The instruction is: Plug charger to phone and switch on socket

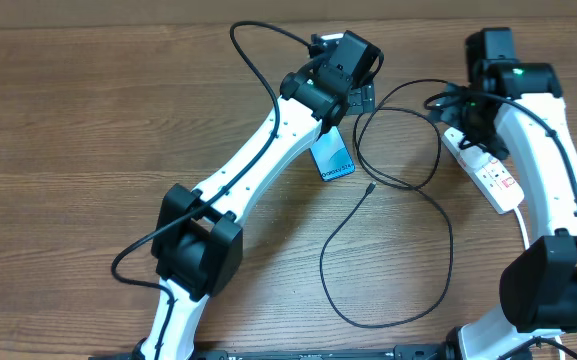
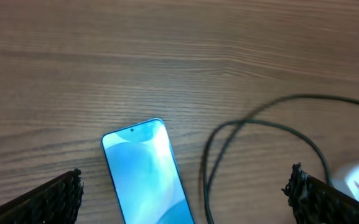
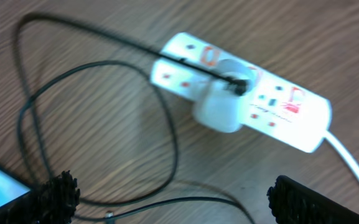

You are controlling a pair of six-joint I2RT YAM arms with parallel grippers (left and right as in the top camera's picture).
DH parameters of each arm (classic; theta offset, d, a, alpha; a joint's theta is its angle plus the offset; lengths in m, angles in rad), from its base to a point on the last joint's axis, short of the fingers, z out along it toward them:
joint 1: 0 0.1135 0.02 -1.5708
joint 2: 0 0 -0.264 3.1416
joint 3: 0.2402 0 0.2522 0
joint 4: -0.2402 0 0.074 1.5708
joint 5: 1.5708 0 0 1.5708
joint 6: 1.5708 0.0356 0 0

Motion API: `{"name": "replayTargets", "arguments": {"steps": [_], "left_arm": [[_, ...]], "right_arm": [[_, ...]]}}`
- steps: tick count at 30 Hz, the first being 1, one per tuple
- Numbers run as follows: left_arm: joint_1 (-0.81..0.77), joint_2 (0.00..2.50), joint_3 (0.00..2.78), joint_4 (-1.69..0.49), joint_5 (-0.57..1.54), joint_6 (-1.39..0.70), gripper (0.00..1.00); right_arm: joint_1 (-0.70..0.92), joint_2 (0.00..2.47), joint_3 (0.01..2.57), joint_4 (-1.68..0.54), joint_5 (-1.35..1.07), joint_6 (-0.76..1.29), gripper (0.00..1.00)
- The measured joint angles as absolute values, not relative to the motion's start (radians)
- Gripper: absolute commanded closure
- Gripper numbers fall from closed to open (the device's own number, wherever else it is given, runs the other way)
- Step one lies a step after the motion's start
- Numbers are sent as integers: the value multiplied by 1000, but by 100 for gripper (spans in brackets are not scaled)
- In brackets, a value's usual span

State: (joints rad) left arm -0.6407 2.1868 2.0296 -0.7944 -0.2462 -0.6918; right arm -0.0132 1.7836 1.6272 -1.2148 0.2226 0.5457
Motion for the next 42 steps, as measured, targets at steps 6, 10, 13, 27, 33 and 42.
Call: {"name": "replayTargets", "arguments": {"steps": [6, 10, 13, 27, 33, 42], "left_arm": [[-632, 2242, 2030, -737, -255, -781, 0], [-633, 2271, 2030, -726, -255, -811, 0], [-633, 2298, 2030, -724, -255, -818, 0], [-633, 2398, 2030, -742, -241, -833, 0], [-633, 2421, 2030, -788, -237, -850, 0], [-633, 2424, 2030, -817, -241, -883, 0]], "right_arm": [[-97, 1784, 1627, -1223, 226, 547, 0], [-115, 1784, 1627, -1223, 227, 547, 0], [-115, 1784, 1627, -1223, 226, 547, 0], [-115, 1784, 1627, -1215, 226, 547, 0], [-115, 1784, 1627, -1215, 225, 547, 0], [-115, 1784, 1627, -1212, 224, 549, 0]]}}
